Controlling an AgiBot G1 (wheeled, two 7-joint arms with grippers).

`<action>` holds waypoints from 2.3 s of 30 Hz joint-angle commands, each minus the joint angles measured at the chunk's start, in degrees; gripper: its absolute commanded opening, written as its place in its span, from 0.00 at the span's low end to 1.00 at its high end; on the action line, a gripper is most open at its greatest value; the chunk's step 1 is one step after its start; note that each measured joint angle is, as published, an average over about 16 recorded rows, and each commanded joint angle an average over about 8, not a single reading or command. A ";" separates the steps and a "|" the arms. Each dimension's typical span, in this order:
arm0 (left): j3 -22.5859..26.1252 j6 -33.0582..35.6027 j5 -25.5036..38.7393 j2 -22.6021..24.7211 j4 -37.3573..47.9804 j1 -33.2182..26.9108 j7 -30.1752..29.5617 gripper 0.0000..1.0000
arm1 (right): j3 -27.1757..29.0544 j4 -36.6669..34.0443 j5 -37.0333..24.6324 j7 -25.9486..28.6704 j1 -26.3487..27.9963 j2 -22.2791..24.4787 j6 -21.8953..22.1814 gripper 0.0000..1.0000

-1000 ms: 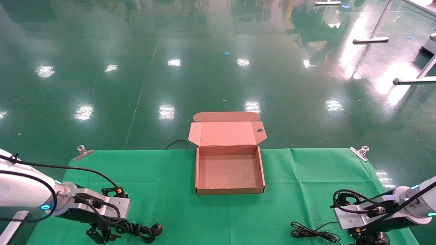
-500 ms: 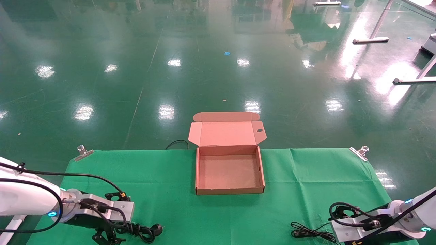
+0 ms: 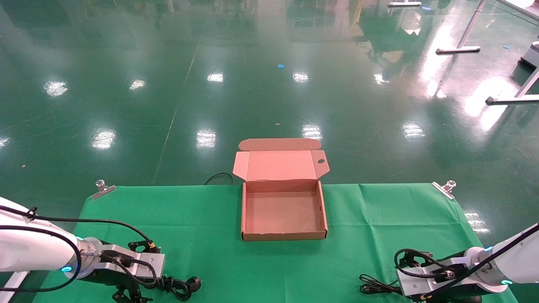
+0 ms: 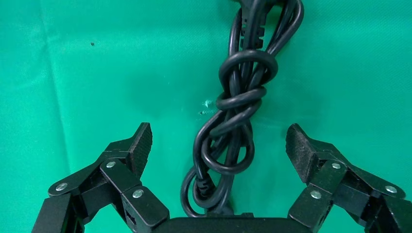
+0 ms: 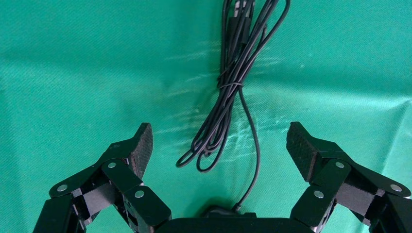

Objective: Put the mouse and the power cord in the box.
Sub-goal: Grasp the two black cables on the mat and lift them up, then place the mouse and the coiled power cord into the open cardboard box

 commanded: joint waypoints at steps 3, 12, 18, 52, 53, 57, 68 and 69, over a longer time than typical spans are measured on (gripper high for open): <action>-0.14 -0.08 -0.19 -0.11 0.17 0.16 -0.23 1.00 | 0.06 -0.20 0.09 0.08 -0.23 -0.45 0.87 1.00; -0.37 -0.16 -0.50 -0.34 -0.06 0.25 0.07 1.00 | -0.13 -0.47 -0.19 0.17 -0.51 -0.92 2.26 1.00; -0.28 -0.30 -0.38 -0.38 -0.30 0.29 0.67 0.62 | -0.09 -0.56 -0.14 0.25 -0.55 -1.01 2.72 0.67; -0.15 -0.37 -0.16 -0.33 -0.51 0.31 1.07 0.00 | -0.02 -0.54 -0.01 0.25 -0.62 -0.99 2.85 0.00; -0.15 -0.37 -0.16 -0.33 -0.50 0.31 1.07 0.00 | -0.02 -0.54 -0.01 0.25 -0.62 -0.99 2.85 0.00; -0.16 -0.38 -0.18 -0.34 -0.49 0.31 1.05 0.00 | -0.02 -0.53 -0.02 0.25 -0.61 -0.98 2.83 0.00; -0.16 -0.38 -0.20 -0.35 -0.48 0.31 1.01 0.00 | -0.03 -0.53 -0.05 0.25 -0.59 -0.98 2.81 0.00; -0.16 -0.38 -0.20 -0.35 -0.47 0.31 1.01 0.00 | -0.03 -0.53 -0.04 0.25 -0.59 -0.98 2.81 0.00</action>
